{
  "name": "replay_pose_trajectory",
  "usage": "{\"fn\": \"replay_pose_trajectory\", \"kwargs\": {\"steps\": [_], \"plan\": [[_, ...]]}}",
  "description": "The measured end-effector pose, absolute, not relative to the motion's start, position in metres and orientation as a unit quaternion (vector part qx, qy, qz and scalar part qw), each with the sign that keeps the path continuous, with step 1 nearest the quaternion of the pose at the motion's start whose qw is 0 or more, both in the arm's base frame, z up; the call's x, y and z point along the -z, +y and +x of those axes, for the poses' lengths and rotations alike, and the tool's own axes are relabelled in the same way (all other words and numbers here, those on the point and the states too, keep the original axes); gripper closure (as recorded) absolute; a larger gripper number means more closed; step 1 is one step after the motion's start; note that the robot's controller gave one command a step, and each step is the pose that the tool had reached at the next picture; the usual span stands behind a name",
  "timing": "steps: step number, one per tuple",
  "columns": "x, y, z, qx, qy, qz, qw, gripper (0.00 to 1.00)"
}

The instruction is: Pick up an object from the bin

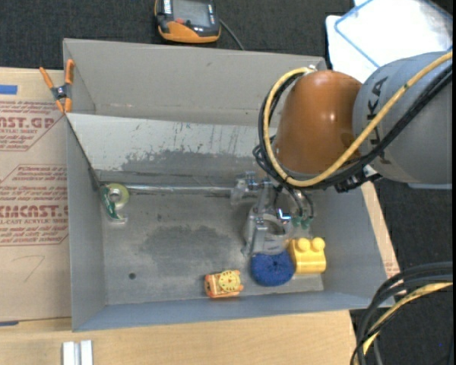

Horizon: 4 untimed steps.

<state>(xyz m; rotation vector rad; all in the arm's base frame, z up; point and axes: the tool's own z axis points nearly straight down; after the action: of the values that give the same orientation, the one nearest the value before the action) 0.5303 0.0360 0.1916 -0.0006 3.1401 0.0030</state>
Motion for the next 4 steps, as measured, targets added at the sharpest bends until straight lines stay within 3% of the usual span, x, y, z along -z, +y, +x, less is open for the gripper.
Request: {"fn": "replay_pose_trajectory", "kwargs": {"steps": [1, 2, 3, 4], "plan": [[-0.192, 0.036, 0.530, -0.001, 1.000, 0.000, 0.001, 0.00], [-0.162, -0.009, 0.564, -0.001, 0.998, -0.055, 0.003, 0.00], [-0.213, -0.024, 0.549, -0.002, 0.995, 0.097, 0.002, 0.00], [-0.185, -0.021, 0.552, -0.001, 0.999, -0.034, 0.001, 0.00]]}}
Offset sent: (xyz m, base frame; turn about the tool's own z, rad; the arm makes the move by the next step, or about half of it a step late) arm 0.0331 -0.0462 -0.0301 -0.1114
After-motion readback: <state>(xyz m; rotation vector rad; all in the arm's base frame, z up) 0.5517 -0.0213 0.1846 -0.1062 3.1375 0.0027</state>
